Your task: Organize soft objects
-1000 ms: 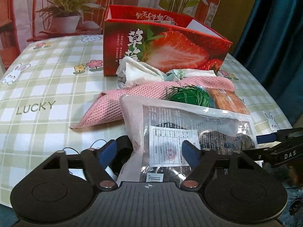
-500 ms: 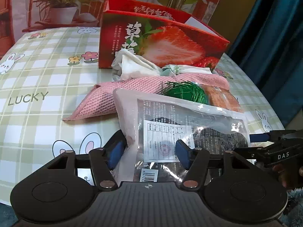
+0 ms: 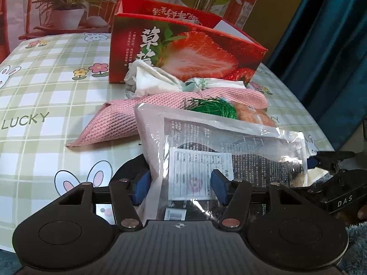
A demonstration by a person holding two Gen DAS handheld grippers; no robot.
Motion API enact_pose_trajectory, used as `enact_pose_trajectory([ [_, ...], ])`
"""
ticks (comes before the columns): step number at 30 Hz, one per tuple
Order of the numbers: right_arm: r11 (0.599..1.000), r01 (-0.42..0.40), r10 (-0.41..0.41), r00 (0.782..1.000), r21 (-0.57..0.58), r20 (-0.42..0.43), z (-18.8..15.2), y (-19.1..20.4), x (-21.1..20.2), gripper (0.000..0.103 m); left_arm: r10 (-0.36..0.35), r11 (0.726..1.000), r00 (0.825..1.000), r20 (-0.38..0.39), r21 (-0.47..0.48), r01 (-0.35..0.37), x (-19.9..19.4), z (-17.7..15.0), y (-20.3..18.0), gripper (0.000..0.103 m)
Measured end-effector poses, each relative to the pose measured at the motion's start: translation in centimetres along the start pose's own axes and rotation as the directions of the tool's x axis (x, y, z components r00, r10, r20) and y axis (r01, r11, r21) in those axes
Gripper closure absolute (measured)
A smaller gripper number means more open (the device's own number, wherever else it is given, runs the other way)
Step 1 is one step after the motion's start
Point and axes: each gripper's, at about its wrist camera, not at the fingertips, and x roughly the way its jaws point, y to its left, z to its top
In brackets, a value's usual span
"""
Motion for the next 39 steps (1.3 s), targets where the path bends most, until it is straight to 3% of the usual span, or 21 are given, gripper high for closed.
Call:
enact_pose_trajectory([
  [6, 0.999, 0.026, -0.025, 0.998, -0.020, 0.051, 1.2, 0.1, -2.5, 0.009, 0.001, 1.000, 1.000, 0.006, -0.018, -0.001, -0.1, 0.0, 0.4, 0.043],
  [10, 1.000, 0.029, -0.029, 0.999, -0.009, 0.031, 1.4, -0.6, -3.4, 0.012, 0.008, 1.000, 1.000, -0.001, -0.023, -0.008, 0.1, 0.0, 0.4, 0.043],
  [13, 1.000, -0.003, 0.002, 1.000, -0.007, -0.018, 0.7, -0.7, -2.8, 0.022, 0.011, 1.000, 1.000, -0.010, -0.024, -0.012, 0.2, -0.1, 0.4, 0.043],
  [16, 1.000, -0.005, 0.004, 1.000, -0.027, -0.028, 0.3, 0.0, -2.5, 0.027, 0.019, 0.999, 1.000, -0.003, -0.026, -0.019, 0.0, -0.1, 0.4, 0.043],
  [20, 0.999, -0.013, 0.015, 0.999, -0.050, 0.041, 1.4, 0.4, -3.8, 0.049, 0.026, 0.998, 0.998, 0.051, -0.057, -0.023, -1.0, 0.3, 1.0, 0.043],
  [23, 0.996, 0.002, 0.009, 0.993, -0.089, 0.117, 2.9, 0.7, -5.2, 0.054, 0.007, 0.997, 0.994, 0.105, -0.071, 0.000, -2.2, 1.2, 1.3, 0.044],
  [30, 0.977, 0.074, -0.015, 0.958, -0.198, 0.285, 8.7, 1.1, -7.9, 0.062, -0.004, 0.996, 0.972, 0.236, -0.091, 0.026, -4.5, 5.7, 1.7, 0.045],
  [39, 0.957, 0.158, -0.027, 0.884, -0.244, 0.466, 17.3, 1.1, -8.4, 0.063, 0.037, 0.996, 0.926, 0.376, -0.084, -0.006, -5.2, 14.9, 0.9, 0.045],
])
